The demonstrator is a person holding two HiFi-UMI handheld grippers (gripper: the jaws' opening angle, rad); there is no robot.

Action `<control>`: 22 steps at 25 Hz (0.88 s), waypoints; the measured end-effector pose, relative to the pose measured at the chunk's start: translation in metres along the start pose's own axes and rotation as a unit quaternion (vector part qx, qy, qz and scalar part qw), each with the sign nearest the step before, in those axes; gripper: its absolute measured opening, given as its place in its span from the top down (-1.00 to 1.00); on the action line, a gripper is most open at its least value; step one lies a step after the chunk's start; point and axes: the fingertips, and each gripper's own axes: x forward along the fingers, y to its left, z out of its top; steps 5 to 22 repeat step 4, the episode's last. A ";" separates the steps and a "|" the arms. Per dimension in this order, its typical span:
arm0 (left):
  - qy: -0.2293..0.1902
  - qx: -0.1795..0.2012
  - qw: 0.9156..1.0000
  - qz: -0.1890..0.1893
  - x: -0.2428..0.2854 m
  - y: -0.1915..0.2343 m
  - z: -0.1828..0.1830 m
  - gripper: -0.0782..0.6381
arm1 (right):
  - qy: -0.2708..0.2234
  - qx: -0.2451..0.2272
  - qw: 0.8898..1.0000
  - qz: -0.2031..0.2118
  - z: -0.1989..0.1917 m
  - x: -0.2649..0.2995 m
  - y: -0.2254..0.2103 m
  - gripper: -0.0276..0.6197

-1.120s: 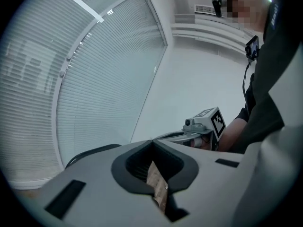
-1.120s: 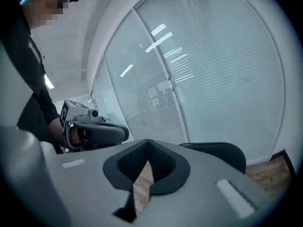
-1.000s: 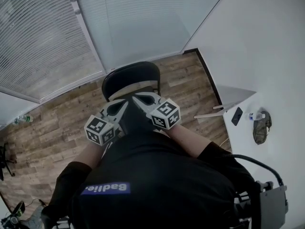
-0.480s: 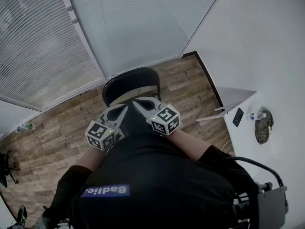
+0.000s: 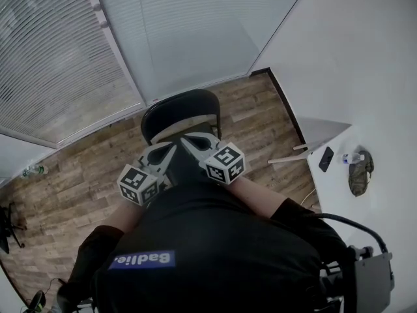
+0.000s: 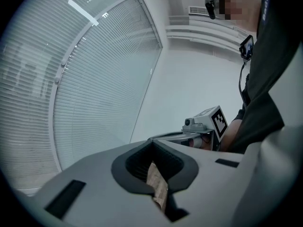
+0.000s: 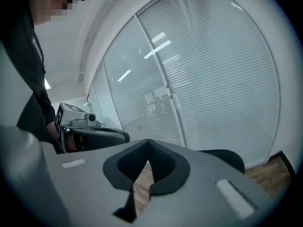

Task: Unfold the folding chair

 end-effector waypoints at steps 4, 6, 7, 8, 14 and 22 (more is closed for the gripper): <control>0.001 -0.010 1.000 0.000 0.002 -0.005 -0.006 0.77 | 0.009 0.003 1.000 -0.001 -0.007 -0.003 0.001 0.91; 0.001 -0.010 1.000 0.000 0.002 -0.005 -0.006 0.77 | 0.009 0.003 1.000 -0.001 -0.007 -0.003 0.001 0.91; 0.001 -0.010 1.000 0.000 0.002 -0.005 -0.006 0.77 | 0.009 0.003 1.000 -0.001 -0.007 -0.003 0.001 0.91; 0.001 -0.010 1.000 0.000 0.002 -0.005 -0.006 0.77 | 0.009 0.003 1.000 -0.001 -0.007 -0.003 0.001 0.91; 0.001 -0.010 1.000 0.000 0.002 -0.005 -0.006 0.77 | 0.009 0.003 1.000 -0.001 -0.007 -0.003 0.001 0.91; 0.001 -0.010 1.000 0.000 0.002 -0.005 -0.006 0.77 | 0.009 0.003 1.000 -0.001 -0.007 -0.003 0.001 0.91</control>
